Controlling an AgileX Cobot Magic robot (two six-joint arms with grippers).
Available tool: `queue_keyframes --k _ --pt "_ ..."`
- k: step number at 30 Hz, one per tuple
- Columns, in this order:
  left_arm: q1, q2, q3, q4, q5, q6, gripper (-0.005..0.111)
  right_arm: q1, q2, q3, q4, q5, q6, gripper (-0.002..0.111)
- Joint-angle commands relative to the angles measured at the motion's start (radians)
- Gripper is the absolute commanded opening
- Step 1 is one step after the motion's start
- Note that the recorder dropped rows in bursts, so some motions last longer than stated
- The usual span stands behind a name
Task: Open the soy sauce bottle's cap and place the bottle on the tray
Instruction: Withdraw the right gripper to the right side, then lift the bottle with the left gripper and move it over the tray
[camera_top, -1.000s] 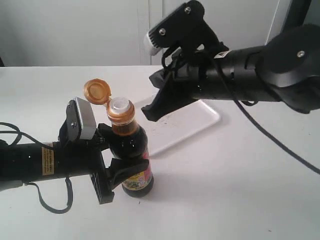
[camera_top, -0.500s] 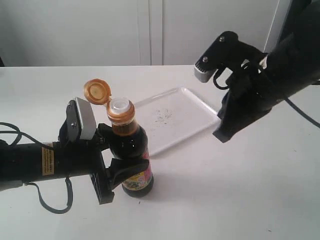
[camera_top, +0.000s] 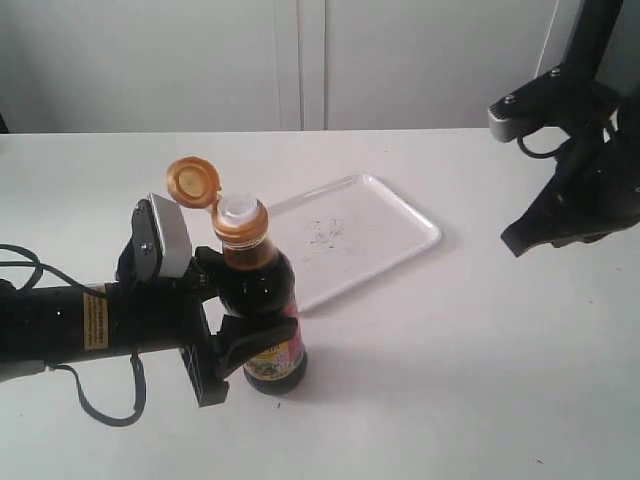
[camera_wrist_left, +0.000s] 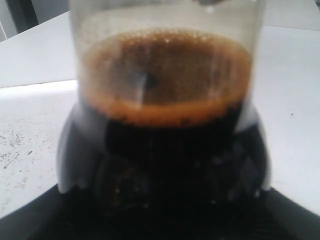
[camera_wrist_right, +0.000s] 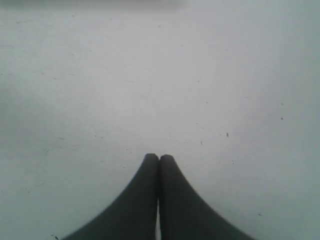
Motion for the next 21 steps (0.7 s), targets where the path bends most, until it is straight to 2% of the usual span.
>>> queue_keyframes --k 1,5,21 --pt "-0.004 -0.001 0.005 -0.008 0.03 -0.034 0.0 -0.05 -0.007 -0.008 0.071 -0.01 0.031 0.0" --pt "-0.004 -0.007 0.005 -0.022 0.03 -0.066 0.0 -0.053 -0.007 -0.006 0.141 -0.054 0.028 0.0" --pt "-0.004 -0.061 0.003 -0.05 0.004 -0.109 0.0 -0.053 -0.007 -0.004 0.167 -0.076 0.028 0.0"
